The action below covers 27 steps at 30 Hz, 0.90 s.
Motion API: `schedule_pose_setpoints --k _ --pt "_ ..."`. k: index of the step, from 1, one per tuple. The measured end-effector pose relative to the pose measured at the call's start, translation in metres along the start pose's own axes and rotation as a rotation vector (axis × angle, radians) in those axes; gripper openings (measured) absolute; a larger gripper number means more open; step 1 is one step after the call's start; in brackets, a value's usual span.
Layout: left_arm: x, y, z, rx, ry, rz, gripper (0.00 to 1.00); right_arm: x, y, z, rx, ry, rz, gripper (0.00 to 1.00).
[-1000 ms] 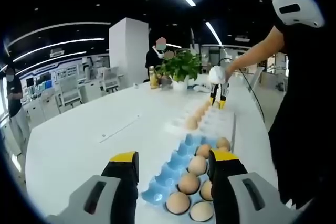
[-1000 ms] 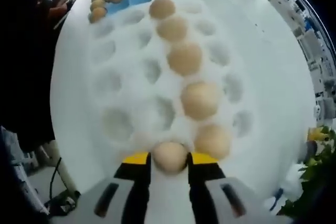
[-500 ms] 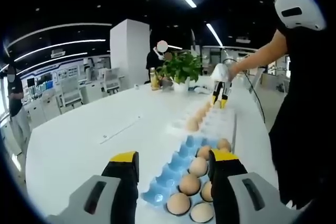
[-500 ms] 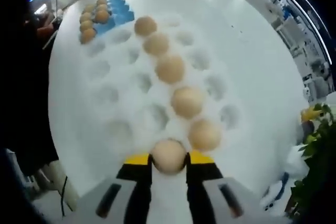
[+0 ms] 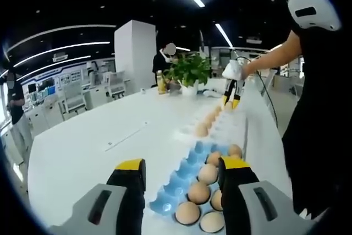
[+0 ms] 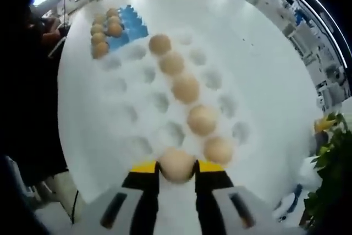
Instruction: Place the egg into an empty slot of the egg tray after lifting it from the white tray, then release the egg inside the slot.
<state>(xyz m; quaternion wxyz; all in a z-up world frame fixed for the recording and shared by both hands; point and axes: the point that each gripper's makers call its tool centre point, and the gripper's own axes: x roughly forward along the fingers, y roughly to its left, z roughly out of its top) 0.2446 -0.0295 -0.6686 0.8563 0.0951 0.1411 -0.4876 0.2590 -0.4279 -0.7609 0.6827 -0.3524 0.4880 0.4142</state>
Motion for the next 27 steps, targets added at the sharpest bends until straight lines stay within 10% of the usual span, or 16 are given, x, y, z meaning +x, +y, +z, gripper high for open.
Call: schedule_pose_setpoints --k 27 --pt "-0.003 0.005 0.000 0.008 -0.003 0.008 0.54 0.008 0.034 0.074 -0.169 -0.081 0.097 0.24"
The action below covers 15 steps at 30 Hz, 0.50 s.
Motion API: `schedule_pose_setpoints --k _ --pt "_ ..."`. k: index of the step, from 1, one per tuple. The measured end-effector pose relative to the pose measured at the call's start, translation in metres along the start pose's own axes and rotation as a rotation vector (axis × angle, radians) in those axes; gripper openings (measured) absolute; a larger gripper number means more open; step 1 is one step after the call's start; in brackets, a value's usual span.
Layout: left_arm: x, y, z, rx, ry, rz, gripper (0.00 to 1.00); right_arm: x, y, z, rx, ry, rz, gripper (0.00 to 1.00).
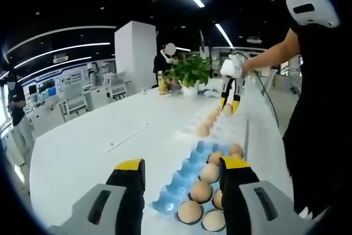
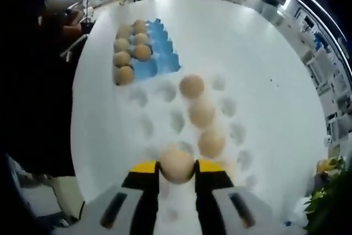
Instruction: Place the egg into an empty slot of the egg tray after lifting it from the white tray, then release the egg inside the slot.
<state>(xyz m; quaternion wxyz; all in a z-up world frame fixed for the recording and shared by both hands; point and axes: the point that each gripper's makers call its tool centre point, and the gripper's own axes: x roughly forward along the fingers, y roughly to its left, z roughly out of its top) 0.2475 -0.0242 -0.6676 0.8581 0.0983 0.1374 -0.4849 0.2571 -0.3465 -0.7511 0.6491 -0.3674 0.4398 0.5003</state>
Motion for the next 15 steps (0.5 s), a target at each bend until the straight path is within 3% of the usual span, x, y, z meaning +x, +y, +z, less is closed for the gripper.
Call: schedule_pose_setpoints --k 15 --pt "-0.001 0.001 -0.002 -0.007 0.000 0.005 0.54 0.014 0.006 0.034 -0.057 -0.046 0.038 0.24"
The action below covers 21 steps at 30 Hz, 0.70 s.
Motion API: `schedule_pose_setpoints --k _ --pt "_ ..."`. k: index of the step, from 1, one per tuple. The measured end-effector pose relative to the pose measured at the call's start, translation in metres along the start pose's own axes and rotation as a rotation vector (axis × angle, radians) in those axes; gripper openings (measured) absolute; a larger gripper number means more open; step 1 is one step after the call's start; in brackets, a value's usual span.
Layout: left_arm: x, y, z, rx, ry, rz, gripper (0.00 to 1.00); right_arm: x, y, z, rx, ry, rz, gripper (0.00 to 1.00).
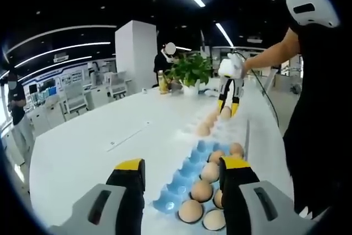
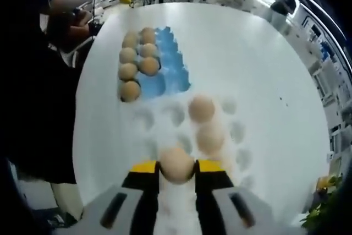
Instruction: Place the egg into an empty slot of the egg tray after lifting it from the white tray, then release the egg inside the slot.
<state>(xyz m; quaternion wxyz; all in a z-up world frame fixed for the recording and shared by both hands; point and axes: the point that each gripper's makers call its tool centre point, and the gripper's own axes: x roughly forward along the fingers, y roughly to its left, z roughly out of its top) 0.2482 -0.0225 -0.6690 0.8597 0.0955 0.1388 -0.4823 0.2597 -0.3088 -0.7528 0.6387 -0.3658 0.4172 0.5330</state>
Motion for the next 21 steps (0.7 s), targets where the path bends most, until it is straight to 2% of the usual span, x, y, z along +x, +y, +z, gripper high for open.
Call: schedule_pose_setpoints --k 21 --pt "-0.003 0.003 -0.004 -0.005 0.009 0.012 0.59 0.032 0.023 0.060 -0.109 -0.065 0.078 0.24"
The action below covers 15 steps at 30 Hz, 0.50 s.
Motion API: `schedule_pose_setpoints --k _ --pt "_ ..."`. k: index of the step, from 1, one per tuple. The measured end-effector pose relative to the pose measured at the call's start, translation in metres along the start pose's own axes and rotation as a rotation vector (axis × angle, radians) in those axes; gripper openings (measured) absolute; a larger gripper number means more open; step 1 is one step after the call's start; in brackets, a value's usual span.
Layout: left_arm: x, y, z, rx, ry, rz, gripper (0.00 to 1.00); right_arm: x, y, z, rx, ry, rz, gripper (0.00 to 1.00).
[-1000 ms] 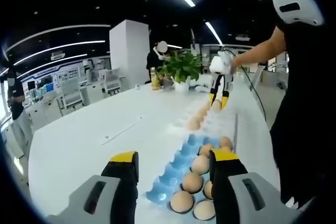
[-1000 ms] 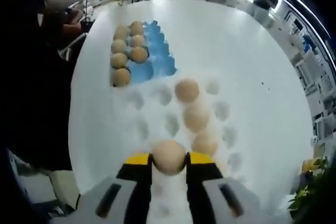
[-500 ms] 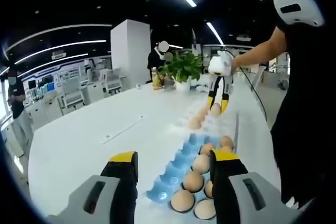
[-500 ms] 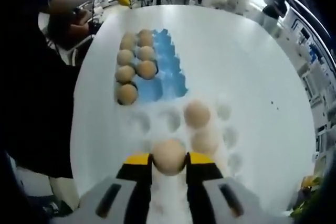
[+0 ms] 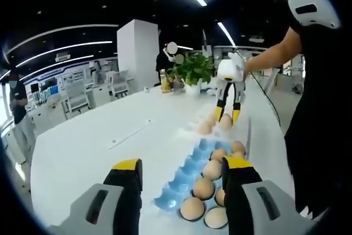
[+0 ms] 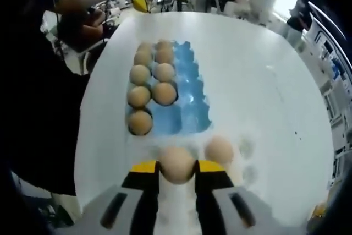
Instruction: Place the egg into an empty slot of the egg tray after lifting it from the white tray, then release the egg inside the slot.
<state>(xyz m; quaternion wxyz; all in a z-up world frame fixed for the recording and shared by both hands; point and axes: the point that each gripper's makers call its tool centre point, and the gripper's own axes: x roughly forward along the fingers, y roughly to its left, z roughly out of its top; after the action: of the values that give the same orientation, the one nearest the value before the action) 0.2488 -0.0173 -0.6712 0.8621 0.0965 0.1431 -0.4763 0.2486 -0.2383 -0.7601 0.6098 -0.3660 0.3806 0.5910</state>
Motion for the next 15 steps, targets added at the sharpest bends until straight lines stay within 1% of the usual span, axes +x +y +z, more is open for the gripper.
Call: schedule_pose_setpoints --k 2,15 --pt "0.000 0.000 -0.001 0.002 0.003 -0.002 0.59 0.004 0.002 0.008 -0.012 -0.011 0.008 0.24" --pt "-0.001 0.000 -0.001 0.000 0.004 0.003 0.59 0.019 0.009 0.029 -0.051 -0.034 0.044 0.24"
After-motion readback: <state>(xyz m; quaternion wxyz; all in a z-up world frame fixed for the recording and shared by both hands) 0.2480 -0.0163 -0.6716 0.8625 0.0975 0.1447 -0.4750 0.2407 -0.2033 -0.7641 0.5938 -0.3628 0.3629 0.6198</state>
